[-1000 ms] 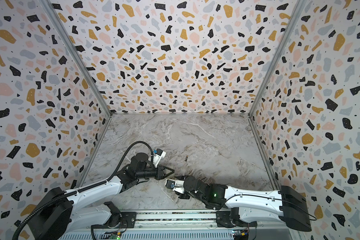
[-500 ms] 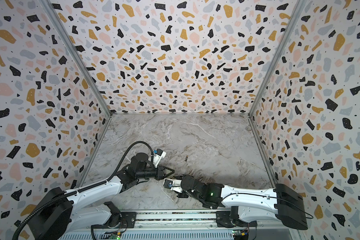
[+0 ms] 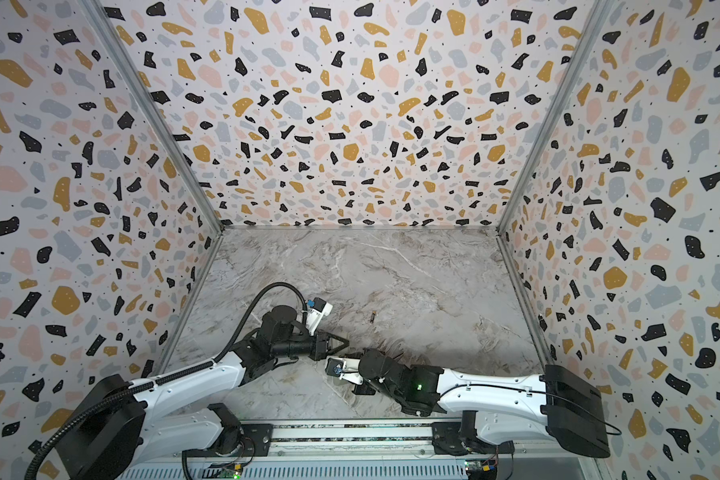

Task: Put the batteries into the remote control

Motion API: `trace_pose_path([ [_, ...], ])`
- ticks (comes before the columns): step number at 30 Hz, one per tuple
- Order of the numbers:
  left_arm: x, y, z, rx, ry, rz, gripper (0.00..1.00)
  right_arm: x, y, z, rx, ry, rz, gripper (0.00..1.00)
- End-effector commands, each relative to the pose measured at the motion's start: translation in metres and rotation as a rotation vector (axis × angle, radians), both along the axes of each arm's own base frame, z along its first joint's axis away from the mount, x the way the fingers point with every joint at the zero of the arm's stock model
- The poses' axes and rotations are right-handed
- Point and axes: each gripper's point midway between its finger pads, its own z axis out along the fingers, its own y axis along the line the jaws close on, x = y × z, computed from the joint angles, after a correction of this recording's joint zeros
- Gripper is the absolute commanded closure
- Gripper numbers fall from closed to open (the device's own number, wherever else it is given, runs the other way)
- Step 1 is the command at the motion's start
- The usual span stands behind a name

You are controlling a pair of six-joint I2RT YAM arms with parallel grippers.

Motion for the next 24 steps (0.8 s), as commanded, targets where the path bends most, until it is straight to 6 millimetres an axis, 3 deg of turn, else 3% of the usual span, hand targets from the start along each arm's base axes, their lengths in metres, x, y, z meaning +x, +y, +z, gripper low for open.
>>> trace_pose_path([
  [1, 0.0, -0.005, 0.016, -0.038, -0.041, -0.025, 1.0, 0.005, 0.01, 0.021, 0.046, -0.013, -0.003, 0.75],
  [24, 0.0, -0.006, 0.016, -0.04, -0.044, -0.024, 1.0, 0.007, 0.01, 0.004, -0.006, 0.014, -0.015, 0.82],
])
